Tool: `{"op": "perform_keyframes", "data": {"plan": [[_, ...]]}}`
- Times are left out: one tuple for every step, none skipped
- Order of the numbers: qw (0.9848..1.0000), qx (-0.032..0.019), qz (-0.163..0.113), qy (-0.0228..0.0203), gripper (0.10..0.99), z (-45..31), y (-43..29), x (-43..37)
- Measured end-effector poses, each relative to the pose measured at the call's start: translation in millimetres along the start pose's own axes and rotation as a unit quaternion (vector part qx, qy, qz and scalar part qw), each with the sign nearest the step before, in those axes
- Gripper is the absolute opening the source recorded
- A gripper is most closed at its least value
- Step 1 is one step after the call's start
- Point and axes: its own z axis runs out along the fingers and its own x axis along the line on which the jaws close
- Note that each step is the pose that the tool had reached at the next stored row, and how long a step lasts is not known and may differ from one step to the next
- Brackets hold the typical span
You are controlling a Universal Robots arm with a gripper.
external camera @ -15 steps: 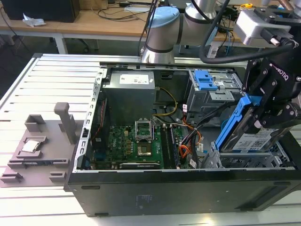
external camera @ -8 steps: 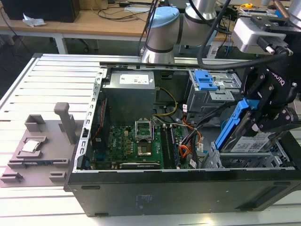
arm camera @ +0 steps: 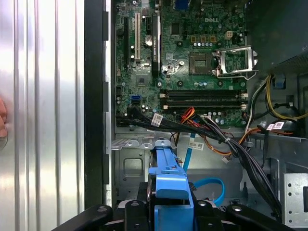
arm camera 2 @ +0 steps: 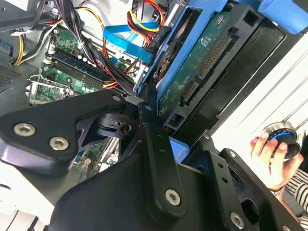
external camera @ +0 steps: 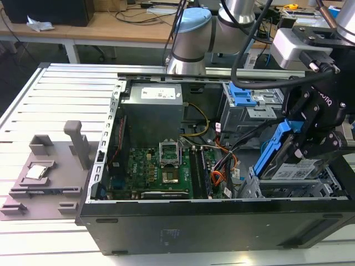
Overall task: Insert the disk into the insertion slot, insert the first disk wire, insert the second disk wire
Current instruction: 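Insert the disk into the insertion slot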
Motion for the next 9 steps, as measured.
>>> {"op": "perform_keyframes", "data": {"plan": [[1.0, 0.0, 0.0, 0.0, 0.365, 0.0, 0.0, 0.0], [1.0, 0.0, 0.0, 0.0, 0.365, 0.0, 0.0, 0.0], [1.0, 0.0, 0.0, 0.0, 0.365, 0.0, 0.0, 0.0], [1.0, 0.0, 0.0, 0.0001, 0.376, 0.0, 0.0, 0.0], [1.0, 0.0001, 0.0, 0.0001, 0.376, 0.0, 0.0, 0.0], [1.0, 0.0, 0.0, 0.0, 0.439, 0.0, 0.0, 0.0], [1.0, 0.0, 0.0, 0.0, 0.439, 0.1, 0.0, 0.0], [1.0, 0.0, 0.0, -0.0001, 0.439, 0.1, 0.0, 0.0], [1.0, 0.0, 0.0, 0.0, 0.439, 0.1, 0.0, 0.0]]}}
